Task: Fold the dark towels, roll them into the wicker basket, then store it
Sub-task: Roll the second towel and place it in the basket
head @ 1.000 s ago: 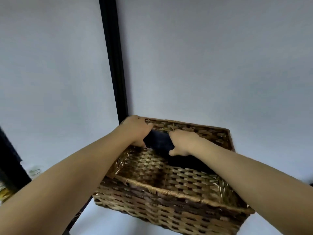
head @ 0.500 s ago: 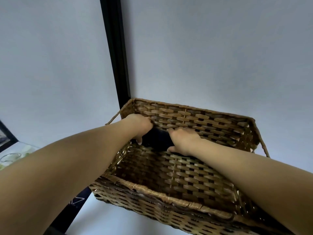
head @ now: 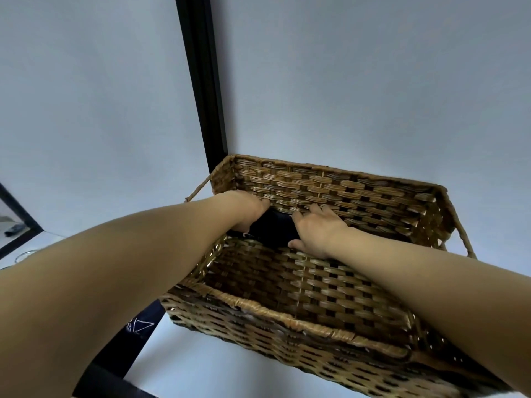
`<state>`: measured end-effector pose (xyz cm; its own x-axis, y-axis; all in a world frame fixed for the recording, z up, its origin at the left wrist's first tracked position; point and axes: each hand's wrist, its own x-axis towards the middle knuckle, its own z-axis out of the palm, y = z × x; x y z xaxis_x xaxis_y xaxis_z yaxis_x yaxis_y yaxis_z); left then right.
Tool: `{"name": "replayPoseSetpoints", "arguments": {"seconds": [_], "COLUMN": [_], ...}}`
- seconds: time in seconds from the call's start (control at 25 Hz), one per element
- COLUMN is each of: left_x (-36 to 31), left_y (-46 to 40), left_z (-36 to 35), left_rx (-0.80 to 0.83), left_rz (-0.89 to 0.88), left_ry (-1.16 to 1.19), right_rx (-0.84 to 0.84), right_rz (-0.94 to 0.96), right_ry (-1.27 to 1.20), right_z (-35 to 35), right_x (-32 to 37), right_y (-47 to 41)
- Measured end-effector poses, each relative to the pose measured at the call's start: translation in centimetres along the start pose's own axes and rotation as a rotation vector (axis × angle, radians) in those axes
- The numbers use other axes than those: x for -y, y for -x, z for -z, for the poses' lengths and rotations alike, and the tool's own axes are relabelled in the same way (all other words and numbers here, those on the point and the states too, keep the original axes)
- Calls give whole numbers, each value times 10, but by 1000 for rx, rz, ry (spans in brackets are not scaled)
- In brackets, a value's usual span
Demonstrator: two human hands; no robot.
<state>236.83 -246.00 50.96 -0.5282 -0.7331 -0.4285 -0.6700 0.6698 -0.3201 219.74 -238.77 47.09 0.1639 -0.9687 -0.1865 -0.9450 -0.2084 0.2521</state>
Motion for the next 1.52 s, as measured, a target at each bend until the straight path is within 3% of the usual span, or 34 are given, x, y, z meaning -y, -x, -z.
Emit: {"name": "replayPoseSetpoints", "arguments": {"seconds": [0.2, 0.36, 0.6, 0.8, 1.16, 1.4, 1.52], "left_x": [-2, -2, -9, -12, -4, -4, -1], "left_y": [-1, 0, 1, 7, -4, 11, 35], "left_z": [-2, 7, 8, 23, 9, 17, 49], "left_rx": [-33, -101, -111, -151, -152, -6, -48], "left_rz": [5, 53, 115, 119, -55, -37, -27], "left_ry": [-44, -154, -76, -76, 139, 280, 359], "right_rx": [-86, -14, 7, -150, -35, 78, 45], "right_rz": [15, -46, -111, 118, 73, 133, 114], "right_ry": [269, 236, 125, 113, -82, -104, -118], "right_z": [2, 7, 7, 12, 7, 20, 51], "right_x": [1, -5, -6, -3, -8, -23, -34], "right_y": [2, 2, 3, 3, -8, 8, 29]}}
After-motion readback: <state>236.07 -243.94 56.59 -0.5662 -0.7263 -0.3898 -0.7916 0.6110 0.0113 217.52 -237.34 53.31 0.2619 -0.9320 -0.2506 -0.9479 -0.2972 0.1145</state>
